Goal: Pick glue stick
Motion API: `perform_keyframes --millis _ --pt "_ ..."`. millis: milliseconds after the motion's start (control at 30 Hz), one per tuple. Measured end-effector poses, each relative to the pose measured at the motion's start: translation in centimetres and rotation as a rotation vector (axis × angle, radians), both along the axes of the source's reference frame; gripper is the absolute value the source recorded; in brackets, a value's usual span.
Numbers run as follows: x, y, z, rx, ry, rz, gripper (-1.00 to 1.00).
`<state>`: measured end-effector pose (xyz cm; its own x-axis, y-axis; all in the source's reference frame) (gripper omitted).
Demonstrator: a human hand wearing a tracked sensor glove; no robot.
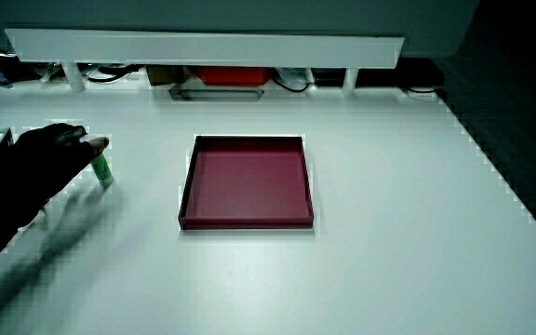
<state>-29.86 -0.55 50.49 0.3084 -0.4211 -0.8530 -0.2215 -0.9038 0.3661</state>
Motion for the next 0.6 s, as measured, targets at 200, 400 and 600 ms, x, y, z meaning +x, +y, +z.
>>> perform_keyframes --millis 200,400,600 --pt "-0.41 0.18 0.08 0.013 -0.017 -0.034 0.63" --pt "-0.58 0.24 0.38 0.023 -0.023 -0.041 0.83" --pt "-0.56 0.25 0.37 0.024 -0.030 -0.043 1.00"
